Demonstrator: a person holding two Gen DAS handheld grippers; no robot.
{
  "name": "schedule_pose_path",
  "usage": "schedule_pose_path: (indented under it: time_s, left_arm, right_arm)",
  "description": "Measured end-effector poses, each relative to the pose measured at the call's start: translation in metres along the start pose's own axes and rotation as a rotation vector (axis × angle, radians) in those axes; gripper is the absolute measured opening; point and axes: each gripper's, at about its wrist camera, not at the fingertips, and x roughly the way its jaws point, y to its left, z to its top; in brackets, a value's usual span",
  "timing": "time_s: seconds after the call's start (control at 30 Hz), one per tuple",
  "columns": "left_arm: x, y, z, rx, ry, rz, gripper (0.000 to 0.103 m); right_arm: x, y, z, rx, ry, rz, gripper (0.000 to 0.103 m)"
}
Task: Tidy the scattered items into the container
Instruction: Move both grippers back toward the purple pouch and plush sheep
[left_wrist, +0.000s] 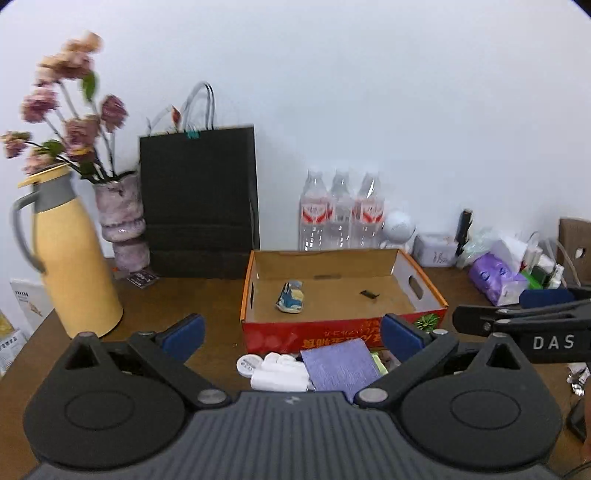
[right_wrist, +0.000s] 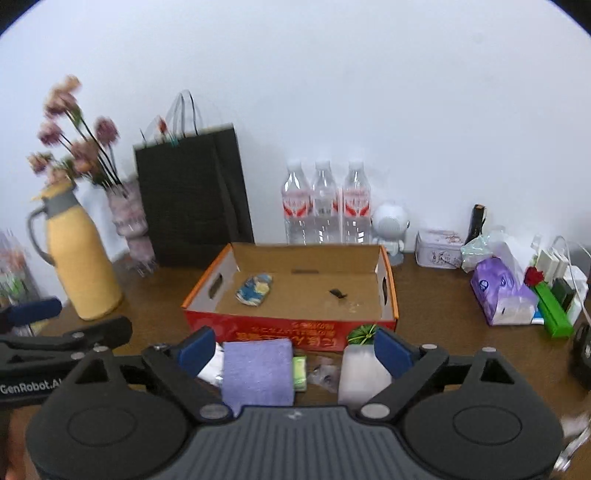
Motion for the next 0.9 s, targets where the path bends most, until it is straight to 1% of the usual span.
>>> schedule_pose_path:
  time_s: [0.03,0.1,0.13,0.17,0.2,0.27,0.33,0.37,0.43,0.53,0.7,0.8,0.9]
  left_arm:
    - [-0.008,0.002,-0.015,-0.013,-0.005,-0.016,0.103]
    - [-0.018,0.006,-0.044,-0.046,-0.018,-0.05,0.103]
    - [-0.021,0.008,-0.061,-0.055,-0.021,-0.07,0.103]
    - [-0.022,0.01,-0.077,-0.061,-0.026,-0.086,0.103]
    - [-0.021,0.011,-0.089,-0.068,-0.03,-0.082,0.103]
    - [-0.013,0.011,-0.115,-0.069,-0.031,-0.05,0.103]
    - [-0.003,0.009,-0.13,-0.049,-0.006,0.003,0.103]
    - [0.001,0.008,-0.135,-0.036,0.005,0.016,0.103]
    - [0.01,0.006,-0.142,-0.009,0.035,0.013,0.103]
    - [0.027,0.002,-0.149,-0.001,0.095,-0.009,0.103]
    - [0.047,-0.003,-0.162,0.013,0.154,-0.026,0.103]
    - [0.059,-0.003,-0.166,0.004,0.216,-0.046,0.103]
    - [0.062,0.0,-0.166,-0.01,0.218,-0.057,0.103]
  right_arm:
    - [-0.012,-0.001,-0.019,-0.002,-0.049,0.022,0.101]
    - [-0.031,-0.005,-0.061,-0.001,-0.169,0.101,0.103]
    - [-0.036,-0.006,-0.082,-0.001,-0.206,0.132,0.103]
    - [-0.036,-0.005,-0.097,-0.002,-0.198,0.127,0.103]
    - [-0.032,-0.003,-0.109,-0.009,-0.169,0.106,0.103]
    - [-0.022,-0.003,-0.128,-0.029,-0.132,0.051,0.103]
    - [-0.01,-0.002,-0.142,-0.047,-0.093,-0.031,0.103]
    - [-0.004,0.0,-0.146,-0.06,-0.068,-0.061,0.103]
    - [0.008,0.0,-0.155,-0.072,-0.015,-0.088,0.103]
    - [0.022,0.0,-0.164,-0.063,0.052,-0.082,0.103]
    - [0.035,-0.008,-0.172,-0.022,0.11,-0.065,0.103]
    - [0.042,-0.012,-0.176,0.005,0.152,-0.064,0.103]
    - [0.048,-0.015,-0.176,0.012,0.163,-0.067,0.103]
